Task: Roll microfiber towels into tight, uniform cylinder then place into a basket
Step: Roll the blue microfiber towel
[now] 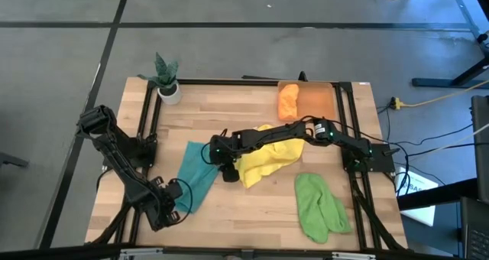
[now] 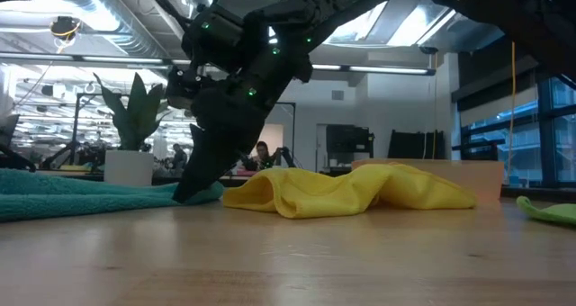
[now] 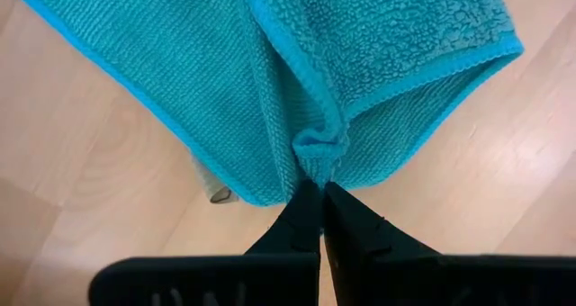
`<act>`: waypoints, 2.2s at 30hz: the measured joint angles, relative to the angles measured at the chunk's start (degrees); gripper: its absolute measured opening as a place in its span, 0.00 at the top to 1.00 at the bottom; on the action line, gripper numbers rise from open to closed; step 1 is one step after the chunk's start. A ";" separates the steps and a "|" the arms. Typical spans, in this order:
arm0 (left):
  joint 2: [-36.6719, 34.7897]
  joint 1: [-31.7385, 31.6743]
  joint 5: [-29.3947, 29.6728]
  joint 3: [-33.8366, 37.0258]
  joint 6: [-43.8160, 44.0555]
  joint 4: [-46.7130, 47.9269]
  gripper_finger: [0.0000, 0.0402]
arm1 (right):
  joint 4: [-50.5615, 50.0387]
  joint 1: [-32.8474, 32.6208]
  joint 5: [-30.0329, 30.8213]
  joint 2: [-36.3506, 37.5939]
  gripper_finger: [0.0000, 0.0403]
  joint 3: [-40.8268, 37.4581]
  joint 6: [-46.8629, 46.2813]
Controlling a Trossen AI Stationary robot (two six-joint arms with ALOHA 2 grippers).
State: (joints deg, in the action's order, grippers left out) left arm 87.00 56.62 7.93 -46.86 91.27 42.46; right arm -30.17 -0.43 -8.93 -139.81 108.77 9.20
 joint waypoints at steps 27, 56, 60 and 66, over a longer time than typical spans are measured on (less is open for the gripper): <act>-4.13 -1.73 3.09 0.39 -4.63 2.83 0.83 | -1.20 0.39 2.66 0.87 0.61 -0.11 0.32; -16.33 -28.96 18.49 0.36 -38.58 10.49 0.83 | -15.54 -1.03 9.66 13.82 0.61 -0.15 4.60; -16.29 -36.05 17.25 0.36 -46.26 8.11 0.83 | -20.74 -1.09 9.96 18.10 0.61 -0.11 4.52; -16.12 -47.48 9.66 2.23 -59.71 -2.18 0.83 | -25.53 -1.27 9.96 24.09 0.61 -0.04 1.60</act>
State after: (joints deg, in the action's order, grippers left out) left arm 70.88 9.14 17.59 -44.62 31.56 40.28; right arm -55.70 -1.70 1.04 -115.72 108.73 10.81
